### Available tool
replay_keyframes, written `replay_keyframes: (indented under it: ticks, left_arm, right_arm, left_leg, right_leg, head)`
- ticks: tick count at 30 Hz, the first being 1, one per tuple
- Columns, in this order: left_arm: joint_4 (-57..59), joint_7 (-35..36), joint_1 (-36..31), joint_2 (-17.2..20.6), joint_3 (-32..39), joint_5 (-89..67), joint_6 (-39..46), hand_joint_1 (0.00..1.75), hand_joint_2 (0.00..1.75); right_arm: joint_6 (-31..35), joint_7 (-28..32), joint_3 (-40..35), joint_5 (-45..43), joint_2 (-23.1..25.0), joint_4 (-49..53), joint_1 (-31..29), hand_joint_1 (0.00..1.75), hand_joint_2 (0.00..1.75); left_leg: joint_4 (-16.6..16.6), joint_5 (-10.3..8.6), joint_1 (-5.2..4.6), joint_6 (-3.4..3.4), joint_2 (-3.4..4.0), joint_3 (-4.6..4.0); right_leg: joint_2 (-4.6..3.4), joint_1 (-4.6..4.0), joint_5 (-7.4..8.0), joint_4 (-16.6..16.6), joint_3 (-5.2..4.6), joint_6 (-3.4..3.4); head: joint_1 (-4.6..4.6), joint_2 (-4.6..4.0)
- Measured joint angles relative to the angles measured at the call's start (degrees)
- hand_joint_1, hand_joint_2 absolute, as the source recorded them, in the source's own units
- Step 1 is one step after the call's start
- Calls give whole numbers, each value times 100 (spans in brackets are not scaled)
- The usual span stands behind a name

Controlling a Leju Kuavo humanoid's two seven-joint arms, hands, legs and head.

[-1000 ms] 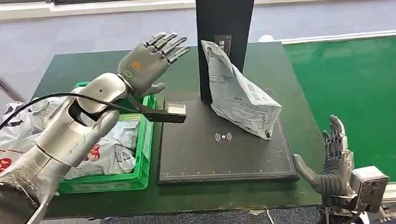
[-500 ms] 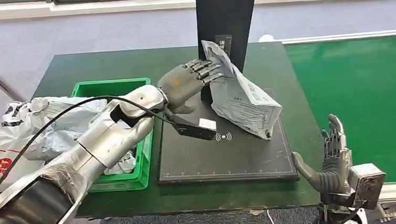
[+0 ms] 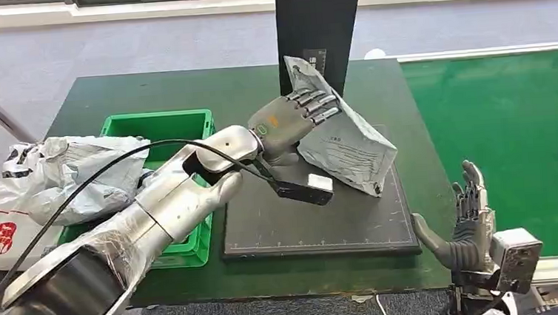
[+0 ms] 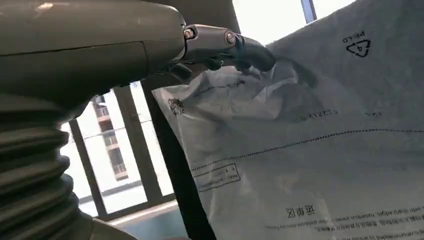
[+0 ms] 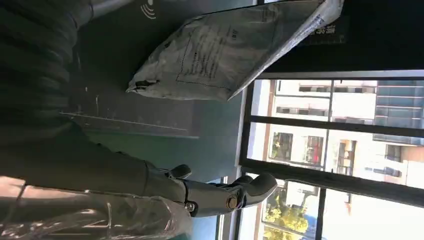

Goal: Moved the parcel from conveyor to table for the left to box.

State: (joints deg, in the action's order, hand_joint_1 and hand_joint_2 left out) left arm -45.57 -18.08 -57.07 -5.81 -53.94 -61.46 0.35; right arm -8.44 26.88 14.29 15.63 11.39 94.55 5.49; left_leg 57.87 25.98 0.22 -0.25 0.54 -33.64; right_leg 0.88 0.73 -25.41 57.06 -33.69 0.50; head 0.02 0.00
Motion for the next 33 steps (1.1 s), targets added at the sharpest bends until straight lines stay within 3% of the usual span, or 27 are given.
replay_keyframes:
  ticks: [33]
  left_arm:
    - [214, 309, -324, 44, 457, -420, 579, 0, 175]
  right_arm:
    - [98, 4, 0, -35, 0, -9, 125, 0, 175]
  left_leg:
    - [0, 0, 0, 0, 2, 1]
  right_leg:
    - [-1, -1, 0, 2, 0, 0]
  head:
    - [0, 0]
